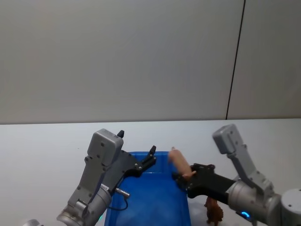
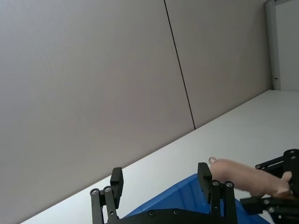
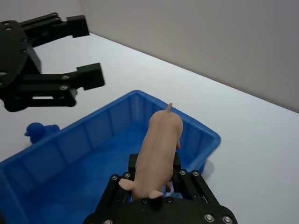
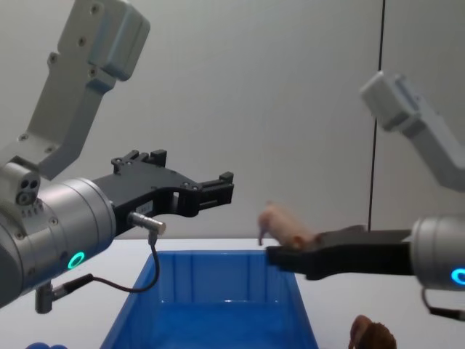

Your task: Pick up the two dolls from the table and place them into the box.

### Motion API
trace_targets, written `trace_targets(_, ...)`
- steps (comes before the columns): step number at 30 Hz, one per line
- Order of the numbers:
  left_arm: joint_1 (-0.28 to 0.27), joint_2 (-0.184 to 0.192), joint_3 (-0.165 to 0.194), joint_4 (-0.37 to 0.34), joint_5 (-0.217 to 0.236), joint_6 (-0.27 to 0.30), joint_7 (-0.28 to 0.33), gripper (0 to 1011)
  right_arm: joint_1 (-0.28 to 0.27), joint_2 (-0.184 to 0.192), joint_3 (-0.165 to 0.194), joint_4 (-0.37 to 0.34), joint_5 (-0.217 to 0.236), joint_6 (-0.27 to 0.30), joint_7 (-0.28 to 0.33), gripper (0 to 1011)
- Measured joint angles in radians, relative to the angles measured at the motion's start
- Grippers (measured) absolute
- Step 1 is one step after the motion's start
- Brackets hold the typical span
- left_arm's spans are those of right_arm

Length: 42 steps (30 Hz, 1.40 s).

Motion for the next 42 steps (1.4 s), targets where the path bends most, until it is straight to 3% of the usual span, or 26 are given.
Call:
trace_targets(12,0.000,0.000,0.000,0.000,0.000,0.000,0.000,1003,0.035,-0.034,-0.035,0.049,-0.015,0.002,0.047,697)
trace_targets(13,0.000,0.000,0.000,0.000,0.000,0.000,0.000,1003,0.037,-0.035,-0.036,0.052,-0.016,0.002,0.050,761)
trace_targets(22,0.000,0.000,0.000,0.000,0.000,0.000,0.000,1003,0.025,-0.018,-0.033,0.036,-0.016,-0.013,0.046,991)
trace_targets(33,0.000,0.000,0.000,0.000,0.000,0.000,0.000,1003,-0.038,0.038,-0.008,-0.041,0.015,-0.026,-0.005,1001)
trace_targets(42,0.000,0.000,0.000,0.000,0.000,0.000,0.000,1003,-0.127,0.101,0.017,-0.126,0.061,-0.036,-0.077,1001)
